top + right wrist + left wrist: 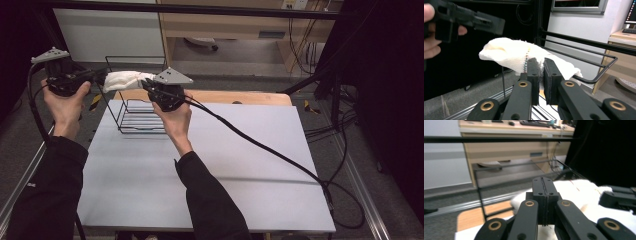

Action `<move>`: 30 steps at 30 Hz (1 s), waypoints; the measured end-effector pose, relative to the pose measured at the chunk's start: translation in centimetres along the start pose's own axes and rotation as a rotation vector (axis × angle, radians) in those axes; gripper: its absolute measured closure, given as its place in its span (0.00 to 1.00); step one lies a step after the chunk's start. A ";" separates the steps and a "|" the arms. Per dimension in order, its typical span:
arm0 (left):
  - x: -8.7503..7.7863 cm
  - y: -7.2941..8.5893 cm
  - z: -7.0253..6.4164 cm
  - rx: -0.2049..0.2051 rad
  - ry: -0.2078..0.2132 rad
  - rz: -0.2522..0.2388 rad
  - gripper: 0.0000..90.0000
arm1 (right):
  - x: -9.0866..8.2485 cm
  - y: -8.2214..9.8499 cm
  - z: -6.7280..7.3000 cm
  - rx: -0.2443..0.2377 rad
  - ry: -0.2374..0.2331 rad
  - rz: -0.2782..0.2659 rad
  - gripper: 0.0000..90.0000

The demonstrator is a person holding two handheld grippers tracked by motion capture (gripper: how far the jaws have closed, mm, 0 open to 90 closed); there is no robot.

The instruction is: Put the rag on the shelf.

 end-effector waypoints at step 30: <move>1.3 4.9 -0.7 0.067 0.019 0.085 1.00 | -0.2 -0.6 -0.1 0.045 -0.109 0.091 0.98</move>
Point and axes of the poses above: each handheld gripper's, and its own axes: x roughly forward along the jaws, y roughly out of its underside, z roughly to its left, the point moved 7 cm from there along x, roughly forward along the jaws, and after that the axes turned 4 degrees about -z, right-handed, at the moved point
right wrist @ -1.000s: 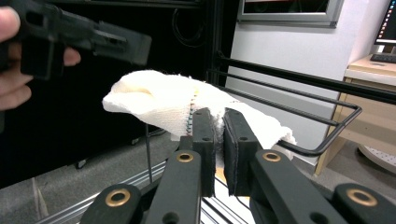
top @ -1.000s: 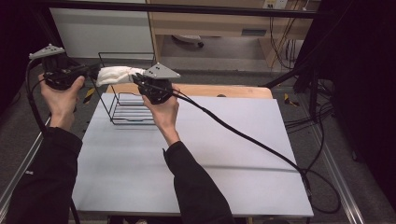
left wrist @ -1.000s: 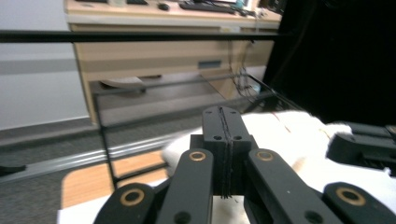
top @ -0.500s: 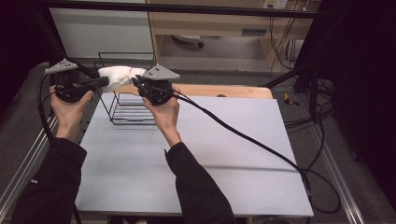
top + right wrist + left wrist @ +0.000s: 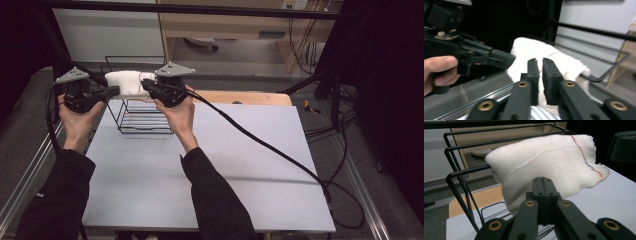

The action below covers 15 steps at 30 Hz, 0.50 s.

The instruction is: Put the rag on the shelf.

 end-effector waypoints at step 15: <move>1.5 1.1 0.6 -0.016 -0.024 -0.007 0.99 | 2.1 3.0 -1.2 -0.052 0.088 0.104 0.99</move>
Point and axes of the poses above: each handheld gripper's, and its own axes: x roughly forward along the jaws, y roughly out of its underside, z roughly to its left, the point moved 7 cm from there along x, roughly forward along the jaws, and after that the axes turned 4 degrees about -z, right-handed, at the moved point
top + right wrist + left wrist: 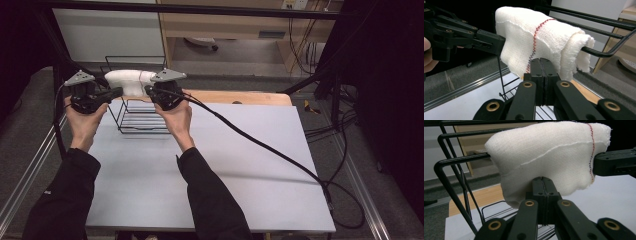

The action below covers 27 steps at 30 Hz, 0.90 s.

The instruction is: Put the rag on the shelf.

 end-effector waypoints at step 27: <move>-2.7 7.4 -2.7 0.016 0.059 0.153 0.27 | -8.5 3.6 -2.4 0.071 -0.031 0.101 0.31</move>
Point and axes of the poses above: each handheld gripper's, and its own axes: x roughly forward along the jaws, y roughly out of its underside, z roughly to its left, the point moved 7 cm from there along x, roughly forward along the jaws, and after that the axes turned 4 degrees about -z, right-handed, at the moved point
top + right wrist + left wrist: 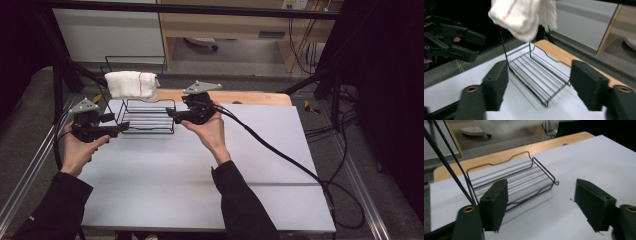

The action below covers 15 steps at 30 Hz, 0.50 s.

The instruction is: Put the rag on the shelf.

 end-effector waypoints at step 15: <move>1.3 6.1 -3.2 0.029 0.073 0.070 0.06 | -7.2 7.4 -4.4 0.092 0.005 0.037 0.07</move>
Point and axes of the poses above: each handheld gripper's, and its own axes: x roughly forward along the jaws, y roughly out of its underside, z roughly to its left, the point moved 7 cm from there along x, roughly forward along the jaws, and after that the axes turned 4 degrees about -z, right-handed, at the moved point
